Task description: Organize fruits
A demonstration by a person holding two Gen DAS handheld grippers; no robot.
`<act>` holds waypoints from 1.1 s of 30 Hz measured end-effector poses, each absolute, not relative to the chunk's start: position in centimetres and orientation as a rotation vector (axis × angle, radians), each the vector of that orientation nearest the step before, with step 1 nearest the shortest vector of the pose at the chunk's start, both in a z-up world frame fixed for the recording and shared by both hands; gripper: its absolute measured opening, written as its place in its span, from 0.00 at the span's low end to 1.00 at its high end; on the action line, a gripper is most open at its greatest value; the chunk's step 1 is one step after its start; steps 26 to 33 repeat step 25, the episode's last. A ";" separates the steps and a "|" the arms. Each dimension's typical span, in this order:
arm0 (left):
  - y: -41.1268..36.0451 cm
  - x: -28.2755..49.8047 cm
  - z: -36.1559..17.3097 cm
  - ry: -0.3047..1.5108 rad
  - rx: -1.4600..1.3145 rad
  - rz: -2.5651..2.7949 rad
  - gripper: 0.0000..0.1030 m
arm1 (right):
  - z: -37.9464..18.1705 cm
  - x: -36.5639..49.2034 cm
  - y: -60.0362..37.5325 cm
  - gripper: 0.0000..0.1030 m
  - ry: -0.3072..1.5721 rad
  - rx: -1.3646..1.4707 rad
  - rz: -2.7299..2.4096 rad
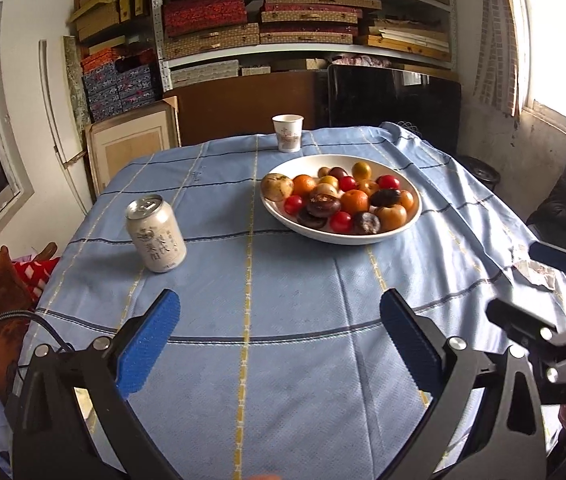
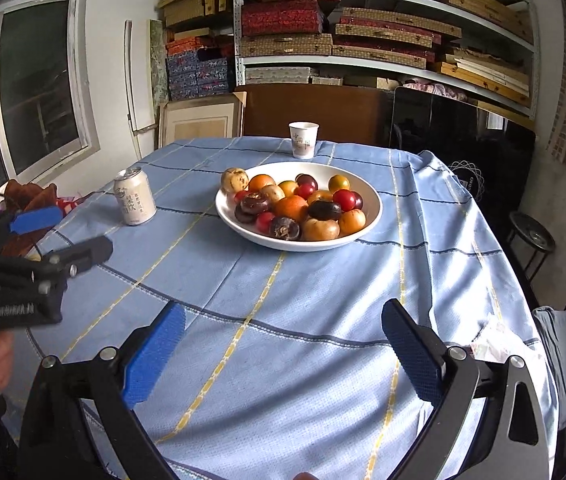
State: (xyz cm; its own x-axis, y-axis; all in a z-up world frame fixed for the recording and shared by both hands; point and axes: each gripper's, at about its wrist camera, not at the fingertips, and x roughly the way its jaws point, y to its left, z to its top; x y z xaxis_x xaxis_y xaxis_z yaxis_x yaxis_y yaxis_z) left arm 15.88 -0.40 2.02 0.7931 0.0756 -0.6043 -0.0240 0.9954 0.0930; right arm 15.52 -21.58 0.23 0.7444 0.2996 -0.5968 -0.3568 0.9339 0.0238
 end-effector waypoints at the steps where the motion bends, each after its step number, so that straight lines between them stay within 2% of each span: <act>1: -0.2 15.9 2.1 0.647 0.081 0.066 0.96 | 0.2 15.5 -21.6 0.96 0.637 -0.092 0.358; 33: 0.0 16.4 2.5 0.662 0.070 0.046 0.96 | 0.4 15.2 -22.0 0.96 0.633 -0.079 0.355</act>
